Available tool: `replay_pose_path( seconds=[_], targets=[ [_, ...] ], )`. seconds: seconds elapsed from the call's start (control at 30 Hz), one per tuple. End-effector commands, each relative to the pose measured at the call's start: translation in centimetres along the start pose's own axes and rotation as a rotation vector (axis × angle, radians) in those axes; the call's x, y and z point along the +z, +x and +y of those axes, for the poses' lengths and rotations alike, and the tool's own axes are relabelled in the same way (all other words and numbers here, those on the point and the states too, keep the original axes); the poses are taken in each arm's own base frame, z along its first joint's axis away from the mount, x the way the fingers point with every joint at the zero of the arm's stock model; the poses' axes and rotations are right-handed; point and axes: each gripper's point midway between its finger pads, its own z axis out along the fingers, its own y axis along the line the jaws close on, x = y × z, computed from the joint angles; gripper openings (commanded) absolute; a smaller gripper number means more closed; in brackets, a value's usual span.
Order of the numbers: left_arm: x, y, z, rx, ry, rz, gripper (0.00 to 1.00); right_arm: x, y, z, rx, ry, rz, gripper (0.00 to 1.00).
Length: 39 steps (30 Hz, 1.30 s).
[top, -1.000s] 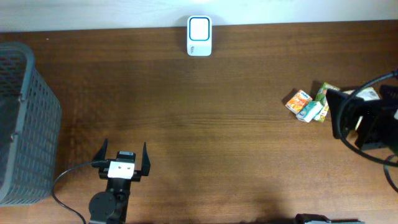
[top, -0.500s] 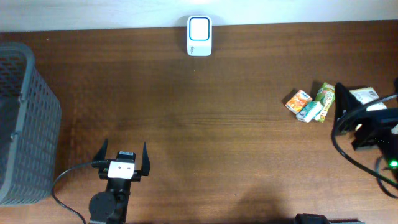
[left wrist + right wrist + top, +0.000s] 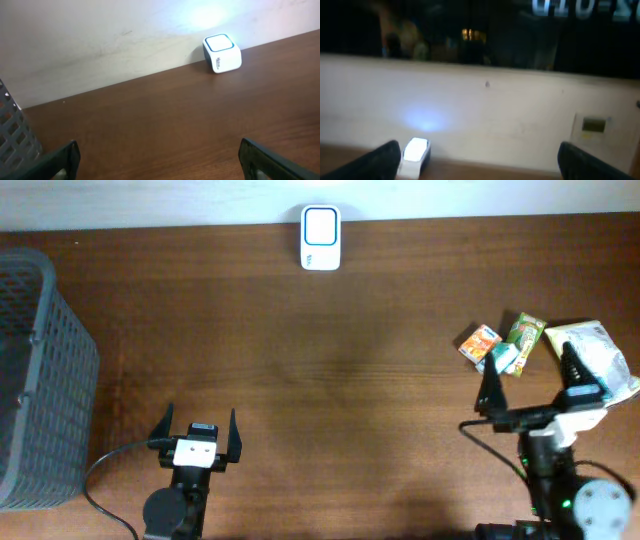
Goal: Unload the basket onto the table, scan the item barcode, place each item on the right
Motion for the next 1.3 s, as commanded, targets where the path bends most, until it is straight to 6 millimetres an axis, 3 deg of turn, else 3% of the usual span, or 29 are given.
replay_pose_path(
  seconds=[0.0, 0.13, 0.3, 0.47, 0.6, 0.7, 1.27],
  targets=[
    [0.0, 0.2, 0.1, 0.012, -0.008, 0.003, 0.99, -1.2, 3.0, 0.8, -0.008, -0.027, -0.06, 0.99],
    [0.0, 0.2, 0.1, 0.012, -0.008, 0.003, 0.99, -2.4, 5.9, 1.6, -0.003, -0.044, -0.084, 0.99],
    [0.0, 0.2, 0.1, 0.012, -0.008, 0.003, 0.99, -3.3, 7.8, 2.9, 0.012, -0.091, -0.09, 0.99],
    [0.0, 0.2, 0.1, 0.012, -0.008, 0.003, 0.99, -3.6, 10.3, 4.2, 0.045, -0.139, 0.011, 0.99],
    [0.0, 0.2, 0.1, 0.012, -0.009, 0.003, 0.99, -3.9, 13.8, 4.5, 0.071, -0.148, 0.158, 0.99],
    [0.0, 0.2, 0.1, 0.012, -0.008, 0.003, 0.99, -5.1, 18.2, 4.9, 0.103, -0.154, 0.344, 0.99],
    [0.0, 0.2, 0.1, 0.012, -0.008, 0.003, 0.99, -5.0, 18.0, 4.8, 0.101, -0.148, 0.337, 0.99]
  ],
)
